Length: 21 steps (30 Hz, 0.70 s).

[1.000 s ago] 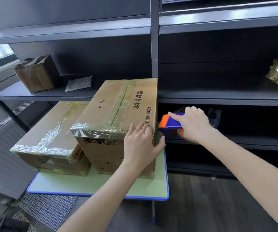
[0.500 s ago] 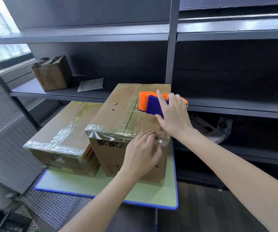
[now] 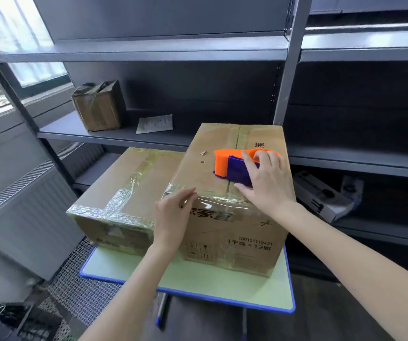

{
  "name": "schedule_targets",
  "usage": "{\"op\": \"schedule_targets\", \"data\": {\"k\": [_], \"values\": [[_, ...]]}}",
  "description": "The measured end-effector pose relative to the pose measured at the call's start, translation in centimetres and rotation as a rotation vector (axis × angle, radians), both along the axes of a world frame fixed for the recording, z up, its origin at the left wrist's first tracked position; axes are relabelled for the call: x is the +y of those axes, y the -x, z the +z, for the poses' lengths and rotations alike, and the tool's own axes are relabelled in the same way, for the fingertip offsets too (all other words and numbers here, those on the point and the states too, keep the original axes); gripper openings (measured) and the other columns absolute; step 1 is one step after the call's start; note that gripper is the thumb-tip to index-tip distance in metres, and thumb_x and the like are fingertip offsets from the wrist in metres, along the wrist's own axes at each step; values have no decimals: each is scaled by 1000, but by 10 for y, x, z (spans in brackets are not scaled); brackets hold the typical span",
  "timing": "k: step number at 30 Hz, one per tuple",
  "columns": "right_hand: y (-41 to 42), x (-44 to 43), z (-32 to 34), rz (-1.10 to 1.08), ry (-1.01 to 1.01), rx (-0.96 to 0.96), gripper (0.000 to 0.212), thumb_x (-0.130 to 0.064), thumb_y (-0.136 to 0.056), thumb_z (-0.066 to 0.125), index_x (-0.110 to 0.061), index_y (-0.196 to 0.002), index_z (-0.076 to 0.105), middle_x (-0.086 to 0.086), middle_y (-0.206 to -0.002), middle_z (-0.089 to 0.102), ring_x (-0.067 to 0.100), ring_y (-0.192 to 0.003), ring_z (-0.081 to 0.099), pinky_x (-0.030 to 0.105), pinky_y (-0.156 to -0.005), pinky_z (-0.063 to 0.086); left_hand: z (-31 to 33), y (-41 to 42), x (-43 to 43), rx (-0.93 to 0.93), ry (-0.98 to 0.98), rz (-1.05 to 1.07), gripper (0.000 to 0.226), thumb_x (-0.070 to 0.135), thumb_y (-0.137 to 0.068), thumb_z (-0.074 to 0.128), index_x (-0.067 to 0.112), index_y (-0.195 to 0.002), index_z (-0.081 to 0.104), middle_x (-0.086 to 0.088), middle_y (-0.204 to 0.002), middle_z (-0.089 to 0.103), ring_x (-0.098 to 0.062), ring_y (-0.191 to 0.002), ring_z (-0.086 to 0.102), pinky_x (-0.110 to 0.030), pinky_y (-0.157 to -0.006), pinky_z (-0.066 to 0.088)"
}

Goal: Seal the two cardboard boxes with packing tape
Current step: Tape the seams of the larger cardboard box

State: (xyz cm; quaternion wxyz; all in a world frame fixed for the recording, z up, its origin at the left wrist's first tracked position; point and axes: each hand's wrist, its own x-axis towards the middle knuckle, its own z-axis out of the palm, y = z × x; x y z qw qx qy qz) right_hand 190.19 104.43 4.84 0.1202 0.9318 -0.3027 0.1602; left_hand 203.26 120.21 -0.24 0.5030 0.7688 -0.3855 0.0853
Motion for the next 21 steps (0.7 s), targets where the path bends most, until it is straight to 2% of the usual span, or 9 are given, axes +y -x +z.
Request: {"op": "schedule_targets", "data": {"k": [3,6,8,11,14,18,21], "values": [[-4,20,-1,118,46,-93,56,-29,-85,66,-7,-133,49,22,-131,48,39,-125,42,49,-105,31,1,-18,9,21,28,20,16,11,-81,72,14,-97,75,9,-85,70,10,-74,57,4,-73,34],[-19,36,-6,334,-18,-92,41,-9,-86,63,-7,-126,57,22,-133,49,37,-127,43,45,-108,30,2,-37,23,82,86,70,17,10,-85,67,14,-99,74,14,-91,67,14,-82,59,5,-77,35],[-34,44,-10,401,-133,34,41,-16,-95,51,-16,-136,47,15,-146,37,29,-137,30,39,-113,22,2,-49,34,90,79,119,17,9,-88,61,12,-100,73,12,-91,68,5,-84,61,1,-78,39],[-56,50,-18,437,-198,118,43,-31,-100,38,-25,-142,36,4,-149,33,19,-141,21,34,-112,21,-3,-65,44,113,-169,46,19,22,-93,54,12,-96,70,3,-87,70,-12,-81,64,-23,-74,49],[-80,59,-22,495,-258,175,48,-35,-100,35,-23,-146,28,0,-152,28,16,-142,16,31,-113,18,-11,-73,47,106,-348,-79,27,36,-93,52,14,-85,65,2,-79,67,-15,-74,61,-32,-70,50],[-105,69,-25,532,-312,230,53,-33,-100,33,-15,-148,18,0,-157,13,12,-144,6,23,-113,6,-17,-75,44,155,-330,-206,30,35,-95,49,10,-83,62,-4,-75,65,-22,-73,59,-44,-72,49],[-108,69,-27,526,-366,225,57,-27,-99,37,-12,-148,14,0,-157,8,11,-144,4,12,-106,-6,-17,-74,41,134,-292,-285,30,31,-96,46,7,-82,59,-6,-74,61,-24,-70,55,-47,-69,48]]}}
